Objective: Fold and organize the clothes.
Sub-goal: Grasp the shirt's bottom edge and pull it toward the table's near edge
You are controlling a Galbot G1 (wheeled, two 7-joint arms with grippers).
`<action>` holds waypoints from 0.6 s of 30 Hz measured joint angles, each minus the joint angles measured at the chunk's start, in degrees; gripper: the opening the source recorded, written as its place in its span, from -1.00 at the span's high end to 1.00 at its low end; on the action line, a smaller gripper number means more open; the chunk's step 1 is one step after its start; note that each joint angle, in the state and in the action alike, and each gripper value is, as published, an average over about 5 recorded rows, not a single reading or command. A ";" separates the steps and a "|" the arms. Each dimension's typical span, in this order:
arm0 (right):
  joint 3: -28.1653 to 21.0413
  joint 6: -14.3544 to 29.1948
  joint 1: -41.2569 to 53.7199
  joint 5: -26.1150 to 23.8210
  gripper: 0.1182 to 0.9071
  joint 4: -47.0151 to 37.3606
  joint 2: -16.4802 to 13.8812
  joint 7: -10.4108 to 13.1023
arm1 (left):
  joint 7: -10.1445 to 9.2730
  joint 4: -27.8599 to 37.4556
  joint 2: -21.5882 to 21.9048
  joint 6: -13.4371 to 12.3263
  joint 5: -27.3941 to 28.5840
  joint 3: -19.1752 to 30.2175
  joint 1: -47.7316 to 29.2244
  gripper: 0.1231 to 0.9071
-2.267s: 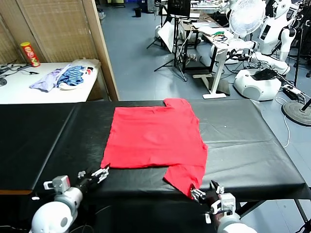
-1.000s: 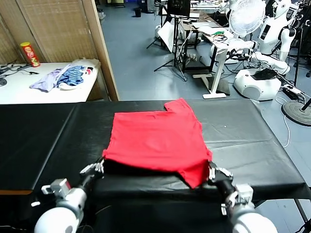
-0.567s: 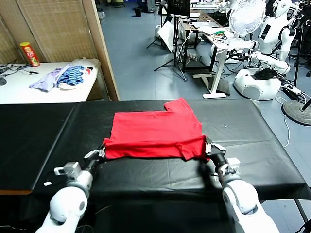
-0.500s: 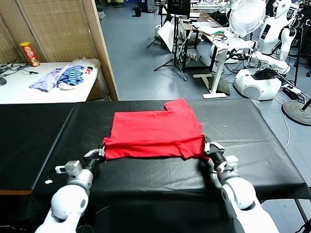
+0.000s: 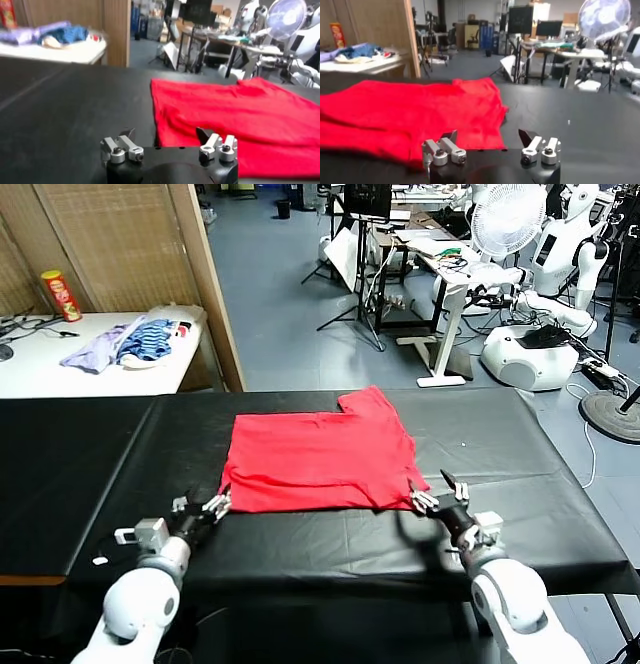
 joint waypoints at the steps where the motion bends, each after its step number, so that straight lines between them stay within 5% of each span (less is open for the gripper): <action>1: -0.14 -0.01 0.01 -0.15 -0.13 -0.40 0.18 0.01 | 0.07 0.14 -0.02 0.04 -0.23 -0.07 0.09 -0.66; 9: -0.22 0.39 -0.41 -0.58 0.89 -0.46 0.57 0.99 | 0.48 1.41 -0.34 0.31 -1.53 -0.25 0.41 0.36; 14: 0.50 -2.21 -1.48 0.93 0.95 2.63 -0.83 2.30 | 0.97 1.04 -0.28 0.60 -1.12 -0.23 0.91 0.95; 18: 1.28 -4.89 -3.32 3.57 0.96 5.97 -2.52 2.44 | 0.48 -0.35 0.50 1.23 1.53 -0.38 1.72 0.99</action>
